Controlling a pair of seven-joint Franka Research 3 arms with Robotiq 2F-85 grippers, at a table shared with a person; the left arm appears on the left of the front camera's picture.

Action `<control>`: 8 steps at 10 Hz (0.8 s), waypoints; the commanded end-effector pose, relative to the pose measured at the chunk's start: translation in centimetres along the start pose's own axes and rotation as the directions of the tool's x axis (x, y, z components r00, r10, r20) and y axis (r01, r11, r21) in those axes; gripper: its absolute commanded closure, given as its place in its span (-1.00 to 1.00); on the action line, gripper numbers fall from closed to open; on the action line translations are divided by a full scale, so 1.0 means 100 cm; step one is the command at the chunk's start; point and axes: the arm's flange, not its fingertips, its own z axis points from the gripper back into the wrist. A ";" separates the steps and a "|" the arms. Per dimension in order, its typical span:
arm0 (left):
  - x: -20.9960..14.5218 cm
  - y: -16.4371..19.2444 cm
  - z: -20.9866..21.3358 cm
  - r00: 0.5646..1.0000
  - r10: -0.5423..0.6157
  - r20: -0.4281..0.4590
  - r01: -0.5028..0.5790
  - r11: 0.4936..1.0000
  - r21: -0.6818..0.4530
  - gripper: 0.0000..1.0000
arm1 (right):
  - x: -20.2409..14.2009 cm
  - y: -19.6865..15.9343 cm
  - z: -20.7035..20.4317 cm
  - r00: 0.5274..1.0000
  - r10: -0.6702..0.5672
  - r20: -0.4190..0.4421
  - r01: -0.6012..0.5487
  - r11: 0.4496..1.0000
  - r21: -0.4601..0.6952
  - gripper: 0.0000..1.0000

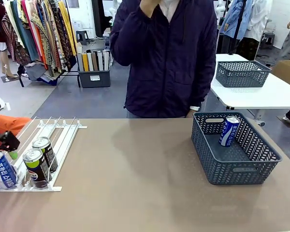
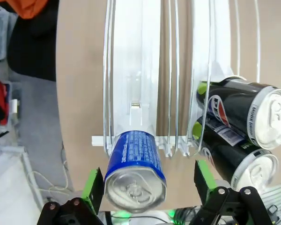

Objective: Retrieve and store the cans from the dispenser.
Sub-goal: Pick up the last remaining can from one row of the Automatic Can Dispenser and place it in the middle of the table.

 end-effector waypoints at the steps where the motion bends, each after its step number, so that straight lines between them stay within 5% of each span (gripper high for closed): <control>1: -0.029 0.000 -0.022 1.000 0.016 -0.023 -0.016 1.000 0.023 -1.00 | 0.004 0.003 -0.002 1.000 0.007 0.022 -0.007 1.000 0.023 -1.00; 5: -0.028 0.001 -0.033 0.999 0.011 -0.046 -0.009 0.999 0.036 -1.00 | 0.004 0.003 -0.002 1.000 0.007 0.022 -0.007 1.000 0.023 -1.00; 6: -0.029 0.001 -0.032 0.999 0.010 -0.033 -0.009 1.000 0.026 -0.73 | 0.004 0.003 -0.002 1.000 0.007 0.022 -0.007 1.000 0.023 -1.00; 7: -0.029 0.002 -0.031 0.999 0.010 -0.034 -0.009 0.999 0.037 0.46 | 0.004 0.003 -0.002 1.000 0.007 0.022 -0.007 1.000 0.023 -1.00; 8: -0.029 0.001 -0.031 0.999 0.007 -0.043 -0.005 0.999 0.039 1.00 | 0.004 0.003 -0.002 1.000 0.007 0.022 -0.007 1.000 0.023 -1.00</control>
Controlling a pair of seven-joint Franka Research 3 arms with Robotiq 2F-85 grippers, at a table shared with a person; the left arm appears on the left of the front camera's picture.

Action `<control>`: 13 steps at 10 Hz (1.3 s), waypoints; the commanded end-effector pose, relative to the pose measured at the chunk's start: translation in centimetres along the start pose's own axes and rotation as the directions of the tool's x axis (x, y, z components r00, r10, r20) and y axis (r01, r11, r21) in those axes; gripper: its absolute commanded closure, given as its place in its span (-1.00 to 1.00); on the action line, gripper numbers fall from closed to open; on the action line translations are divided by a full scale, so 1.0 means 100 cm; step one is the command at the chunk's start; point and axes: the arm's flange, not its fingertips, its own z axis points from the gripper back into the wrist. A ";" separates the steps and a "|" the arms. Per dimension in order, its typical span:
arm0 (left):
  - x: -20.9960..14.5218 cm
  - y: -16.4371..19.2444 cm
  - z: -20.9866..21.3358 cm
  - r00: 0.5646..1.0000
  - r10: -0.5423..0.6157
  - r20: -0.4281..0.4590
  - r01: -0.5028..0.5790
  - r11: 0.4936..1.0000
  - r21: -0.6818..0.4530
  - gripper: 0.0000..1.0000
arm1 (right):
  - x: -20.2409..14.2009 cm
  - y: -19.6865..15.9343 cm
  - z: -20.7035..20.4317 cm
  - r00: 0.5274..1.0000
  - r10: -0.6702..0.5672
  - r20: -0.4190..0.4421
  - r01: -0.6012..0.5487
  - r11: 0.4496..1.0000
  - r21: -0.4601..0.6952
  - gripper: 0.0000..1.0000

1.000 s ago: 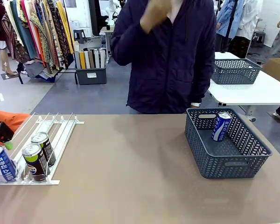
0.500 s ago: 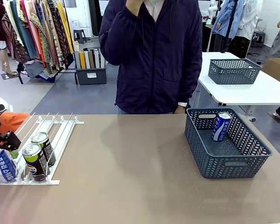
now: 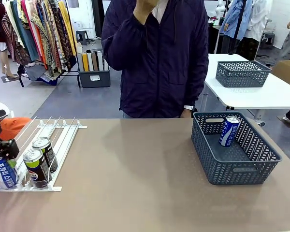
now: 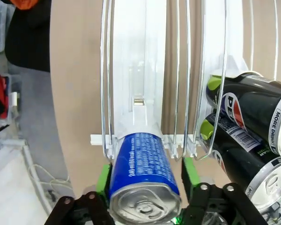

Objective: Retrieve and store the cans from the dispenser.
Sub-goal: Pick up the last remaining can from one row of the Automatic Can Dispenser and place it in the middle of the table.

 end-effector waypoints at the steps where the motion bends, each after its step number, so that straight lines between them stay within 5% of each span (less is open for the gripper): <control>1: -0.030 -0.001 -0.014 1.000 0.007 0.003 -0.007 1.000 0.029 1.00 | 0.004 0.003 -0.002 1.000 0.007 0.022 -0.007 1.000 0.023 -1.00; 6: -0.030 0.006 -0.001 0.998 0.019 0.057 -0.021 0.999 0.039 1.00 | 0.004 0.003 -0.002 1.000 0.007 0.022 -0.007 1.000 0.023 -1.00; 10: -0.065 0.007 0.122 0.972 -0.102 0.212 0.115 0.992 -0.046 1.00 | 0.004 0.003 -0.002 1.000 0.007 0.022 -0.007 1.000 0.023 -1.00; 13: -0.110 0.021 0.186 0.899 -0.107 0.424 0.175 0.976 -0.126 1.00 | 0.004 0.003 -0.002 1.000 0.007 0.022 -0.007 1.000 0.023 -1.00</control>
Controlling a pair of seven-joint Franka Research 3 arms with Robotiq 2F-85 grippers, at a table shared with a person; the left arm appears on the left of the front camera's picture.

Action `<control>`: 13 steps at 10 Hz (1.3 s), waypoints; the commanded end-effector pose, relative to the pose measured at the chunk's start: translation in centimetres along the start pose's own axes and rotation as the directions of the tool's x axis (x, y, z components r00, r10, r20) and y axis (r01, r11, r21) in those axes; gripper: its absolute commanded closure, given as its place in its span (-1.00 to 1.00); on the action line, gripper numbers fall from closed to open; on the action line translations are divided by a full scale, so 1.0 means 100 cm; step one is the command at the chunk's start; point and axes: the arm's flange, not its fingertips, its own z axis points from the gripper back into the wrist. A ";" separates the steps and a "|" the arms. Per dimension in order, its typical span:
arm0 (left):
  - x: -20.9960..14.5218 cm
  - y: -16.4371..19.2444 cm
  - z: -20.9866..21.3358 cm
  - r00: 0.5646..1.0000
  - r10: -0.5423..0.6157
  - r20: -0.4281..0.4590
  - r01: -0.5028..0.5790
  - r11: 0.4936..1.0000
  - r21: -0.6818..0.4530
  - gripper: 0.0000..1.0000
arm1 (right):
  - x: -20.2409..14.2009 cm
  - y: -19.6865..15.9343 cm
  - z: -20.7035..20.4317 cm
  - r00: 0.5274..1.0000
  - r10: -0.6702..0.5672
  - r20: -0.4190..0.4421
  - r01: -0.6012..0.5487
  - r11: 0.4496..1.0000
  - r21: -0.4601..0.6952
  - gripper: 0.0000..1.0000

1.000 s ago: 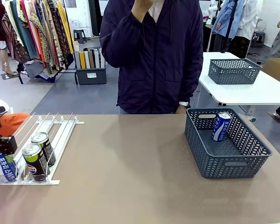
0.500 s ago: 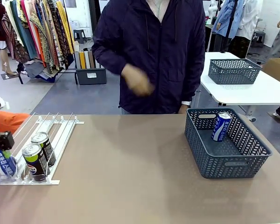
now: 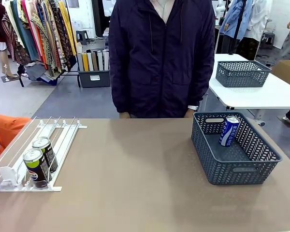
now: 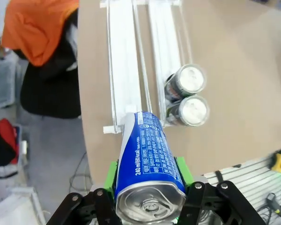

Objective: Retrieve and store the cans from the dispenser.
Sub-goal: Pick up the last remaining can from one row of the Automatic Can Dispenser and place it in the middle of the table.

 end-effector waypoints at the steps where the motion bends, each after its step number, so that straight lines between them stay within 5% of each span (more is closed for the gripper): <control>1: -0.007 0.011 0.015 0.996 -0.024 0.080 0.034 0.991 -0.127 1.00 | 0.004 0.004 -0.002 1.000 0.007 0.022 -0.008 1.000 0.023 -1.00; 2: -0.007 0.018 0.014 0.996 0.016 0.092 0.002 0.982 -0.188 1.00 | 0.004 0.004 -0.002 1.000 0.007 0.022 -0.008 1.000 0.023 -1.00; 3: -0.008 0.004 0.019 0.998 -0.004 0.056 0.006 0.999 -0.042 1.00 | 0.004 0.004 -0.002 1.000 0.007 0.022 -0.008 1.000 0.023 -1.00; 7: -0.009 0.006 0.018 0.998 -0.001 0.061 0.005 0.997 -0.073 1.00 | 0.004 0.004 -0.002 1.000 0.007 0.022 -0.008 1.000 0.023 -1.00; 8: -0.001 -0.006 0.012 0.993 0.093 0.072 -0.086 0.992 -0.093 1.00 | 0.004 0.004 -0.002 1.000 0.007 0.022 -0.008 1.000 0.023 -1.00; 11: 0.056 -0.101 0.004 0.991 -0.095 0.096 0.110 0.979 -0.172 1.00 | 0.004 0.004 -0.002 1.000 0.007 0.022 -0.008 1.000 0.023 -1.00; 13: 0.097 -0.202 -0.041 0.969 -0.248 0.000 0.242 0.946 -0.216 1.00 | 0.004 0.004 -0.002 1.000 0.007 0.022 -0.008 1.000 0.023 -1.00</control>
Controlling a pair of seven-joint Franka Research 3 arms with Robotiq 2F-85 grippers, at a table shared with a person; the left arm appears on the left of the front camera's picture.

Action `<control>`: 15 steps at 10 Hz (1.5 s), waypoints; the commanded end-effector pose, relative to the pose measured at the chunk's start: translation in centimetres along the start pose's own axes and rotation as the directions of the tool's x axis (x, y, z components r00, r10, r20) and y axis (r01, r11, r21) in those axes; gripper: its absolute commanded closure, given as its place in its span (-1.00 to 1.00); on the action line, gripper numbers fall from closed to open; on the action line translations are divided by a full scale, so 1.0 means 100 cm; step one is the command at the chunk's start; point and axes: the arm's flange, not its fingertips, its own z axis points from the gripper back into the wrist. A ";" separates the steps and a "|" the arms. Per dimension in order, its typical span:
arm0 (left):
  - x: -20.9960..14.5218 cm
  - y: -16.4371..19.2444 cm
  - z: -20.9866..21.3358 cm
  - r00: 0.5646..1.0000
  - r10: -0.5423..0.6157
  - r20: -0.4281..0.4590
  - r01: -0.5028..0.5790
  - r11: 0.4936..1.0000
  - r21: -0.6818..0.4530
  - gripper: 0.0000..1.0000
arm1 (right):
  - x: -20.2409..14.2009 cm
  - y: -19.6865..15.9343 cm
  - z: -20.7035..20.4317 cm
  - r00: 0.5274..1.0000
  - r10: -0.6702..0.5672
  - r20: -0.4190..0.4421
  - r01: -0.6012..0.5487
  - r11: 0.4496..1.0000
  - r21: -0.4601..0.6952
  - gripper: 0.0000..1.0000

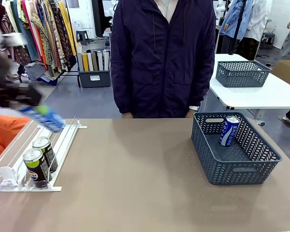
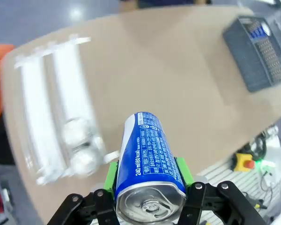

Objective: Retrieve and store the cans from the dispenser.
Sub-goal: Pick up the last remaining can from one row of the Automatic Can Dispenser and place it in the middle of the table.

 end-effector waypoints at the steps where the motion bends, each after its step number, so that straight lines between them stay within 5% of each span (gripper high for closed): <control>1: 0.066 -0.062 -0.065 0.990 -0.099 -0.102 0.100 0.995 -0.001 1.00 | 0.004 0.003 -0.002 1.000 0.007 0.022 -0.007 1.000 0.023 -1.00; 3: 0.078 -0.164 -0.157 0.955 -0.218 -0.202 0.218 0.976 -0.022 1.00 | 0.004 0.003 -0.002 1.000 0.007 0.022 -0.007 1.000 0.023 -1.00; 5: 0.064 -0.219 -0.230 0.915 -0.302 -0.266 0.325 0.945 0.043 1.00 | 0.004 0.003 -0.002 1.000 0.007 0.022 -0.007 1.000 0.023 -1.00; 8: 0.046 -0.229 -0.288 0.878 -0.311 -0.364 0.357 0.932 0.067 1.00 | 0.004 0.003 -0.002 1.000 0.007 0.022 -0.007 1.000 0.023 -1.00; 13: 0.046 -0.224 -0.296 0.865 -0.309 -0.394 0.357 0.932 0.054 1.00 | 0.004 0.003 -0.002 1.000 0.007 0.022 -0.007 1.000 0.023 -1.00; 14: 0.046 -0.223 -0.295 0.868 -0.306 -0.392 0.354 0.933 0.057 0.42 | 0.004 0.003 -0.002 1.000 0.007 0.022 -0.007 1.000 0.023 -1.00; 15: 0.047 -0.223 -0.294 0.870 -0.306 -0.387 0.355 0.933 0.058 -0.67 | 0.004 0.003 -0.002 1.000 0.007 0.022 -0.007 1.000 0.023 -1.00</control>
